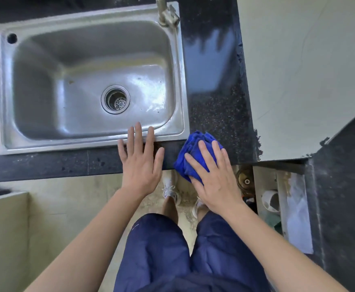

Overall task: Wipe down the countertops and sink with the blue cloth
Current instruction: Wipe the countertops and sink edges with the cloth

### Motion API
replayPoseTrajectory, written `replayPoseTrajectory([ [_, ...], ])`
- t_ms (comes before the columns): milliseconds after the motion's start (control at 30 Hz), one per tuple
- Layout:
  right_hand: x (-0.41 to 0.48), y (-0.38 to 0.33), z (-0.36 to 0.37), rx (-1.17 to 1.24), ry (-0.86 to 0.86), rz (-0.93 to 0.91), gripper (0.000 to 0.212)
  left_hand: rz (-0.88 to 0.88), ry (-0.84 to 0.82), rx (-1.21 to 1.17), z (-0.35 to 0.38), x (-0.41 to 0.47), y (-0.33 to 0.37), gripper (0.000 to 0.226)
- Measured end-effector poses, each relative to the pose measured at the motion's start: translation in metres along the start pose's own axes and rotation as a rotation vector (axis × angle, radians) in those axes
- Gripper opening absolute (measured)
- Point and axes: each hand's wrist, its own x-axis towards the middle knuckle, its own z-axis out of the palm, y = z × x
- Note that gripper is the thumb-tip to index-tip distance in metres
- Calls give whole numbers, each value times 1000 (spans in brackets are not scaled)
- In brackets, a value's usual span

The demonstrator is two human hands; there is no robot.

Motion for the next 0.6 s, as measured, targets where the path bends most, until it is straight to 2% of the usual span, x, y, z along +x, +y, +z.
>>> replayPoseTrajectory([
  [100,11,-11,12,-13,8,-98,56,-89,-28,63,-2,-35,-24,66],
  [233,63,-78,39,-58,-27,-396,60,-253,-18,75,-6,-76,-52,67],
  [333,85,-109,44,-62,-66,-457,60,-344,5,39,-9,-93,-68,66],
  [467,63,-54,29,-14,-53,-472,60,-423,23,13,-5,-96,-85,67],
  [600,26,18,8,-64,-14,-361,61,-453,33,-48,4,-89,-97,69],
])
